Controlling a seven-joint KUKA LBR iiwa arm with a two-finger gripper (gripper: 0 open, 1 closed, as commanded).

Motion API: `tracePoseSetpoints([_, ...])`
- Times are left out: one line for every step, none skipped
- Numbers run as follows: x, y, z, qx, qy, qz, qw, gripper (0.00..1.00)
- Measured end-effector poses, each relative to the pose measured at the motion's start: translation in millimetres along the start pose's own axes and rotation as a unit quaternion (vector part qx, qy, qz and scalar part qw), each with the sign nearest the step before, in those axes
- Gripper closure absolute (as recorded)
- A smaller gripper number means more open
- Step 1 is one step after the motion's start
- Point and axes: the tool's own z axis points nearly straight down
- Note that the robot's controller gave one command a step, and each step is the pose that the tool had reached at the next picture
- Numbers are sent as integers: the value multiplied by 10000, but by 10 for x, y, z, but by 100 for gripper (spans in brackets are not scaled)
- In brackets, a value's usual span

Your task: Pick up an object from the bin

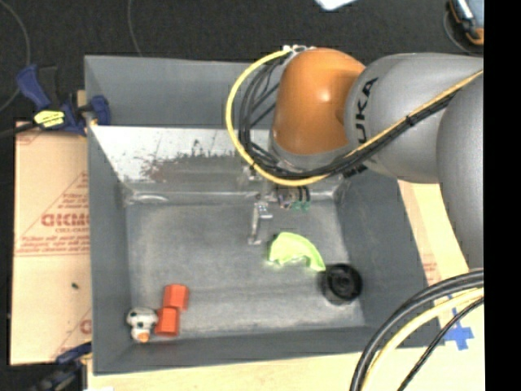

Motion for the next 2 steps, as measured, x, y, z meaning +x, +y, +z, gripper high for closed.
tracePoseSetpoints([-4, -1061, 619, 7, 10, -761, 9971, 0])
tracePoseSetpoints([-256, -102, 463, 3, -15, -1081, 9941, 0])
